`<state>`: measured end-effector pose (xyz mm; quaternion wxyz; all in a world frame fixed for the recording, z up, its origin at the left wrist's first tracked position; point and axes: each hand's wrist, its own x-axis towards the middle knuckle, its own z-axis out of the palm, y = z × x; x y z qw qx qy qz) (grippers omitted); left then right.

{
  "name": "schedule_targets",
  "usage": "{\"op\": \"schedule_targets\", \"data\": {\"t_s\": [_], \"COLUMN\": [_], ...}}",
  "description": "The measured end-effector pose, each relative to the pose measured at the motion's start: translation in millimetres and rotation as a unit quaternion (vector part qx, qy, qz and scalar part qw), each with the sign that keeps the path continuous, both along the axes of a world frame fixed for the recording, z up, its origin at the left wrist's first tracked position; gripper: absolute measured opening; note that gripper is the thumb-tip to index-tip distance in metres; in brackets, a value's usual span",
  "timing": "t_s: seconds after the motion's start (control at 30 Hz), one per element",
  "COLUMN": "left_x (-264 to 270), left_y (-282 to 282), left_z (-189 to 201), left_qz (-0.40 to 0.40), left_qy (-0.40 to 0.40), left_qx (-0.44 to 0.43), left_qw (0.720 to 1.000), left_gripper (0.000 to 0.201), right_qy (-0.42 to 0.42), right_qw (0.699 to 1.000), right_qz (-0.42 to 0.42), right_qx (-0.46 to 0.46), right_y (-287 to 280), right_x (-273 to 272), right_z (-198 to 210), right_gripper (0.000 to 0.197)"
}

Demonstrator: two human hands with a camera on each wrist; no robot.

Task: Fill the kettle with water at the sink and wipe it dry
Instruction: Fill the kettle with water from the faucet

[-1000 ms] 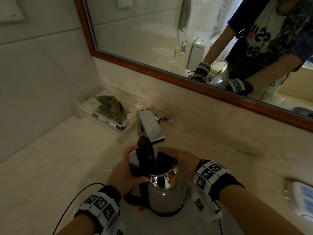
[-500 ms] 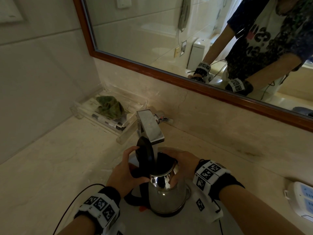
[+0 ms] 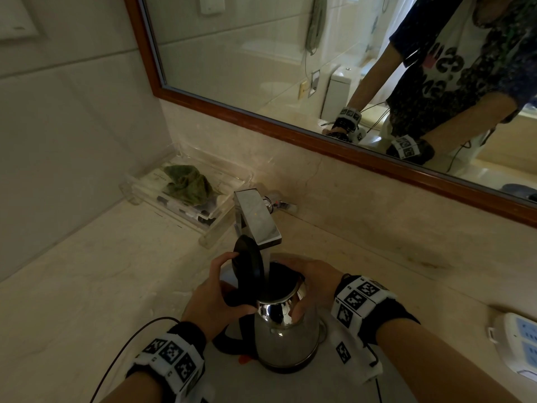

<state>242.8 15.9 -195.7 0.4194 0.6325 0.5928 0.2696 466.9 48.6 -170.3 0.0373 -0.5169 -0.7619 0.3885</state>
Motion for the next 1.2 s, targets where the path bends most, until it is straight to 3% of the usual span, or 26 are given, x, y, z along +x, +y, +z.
{"op": "schedule_targets", "data": {"t_s": [1.2], "left_x": [1.2], "left_y": [-1.0], "left_z": [0.2], "left_qz": [0.003], "left_qy": [0.011], "left_qx": [0.004], "left_qw": [1.0], "left_gripper": [0.103], "right_qy": [-0.009], "right_qw": [1.0], "right_qz": [0.003], "right_qx": [0.0], "right_y": [-0.5], "right_x": [2.1], "right_z": [1.5], "right_gripper": [0.107]}}
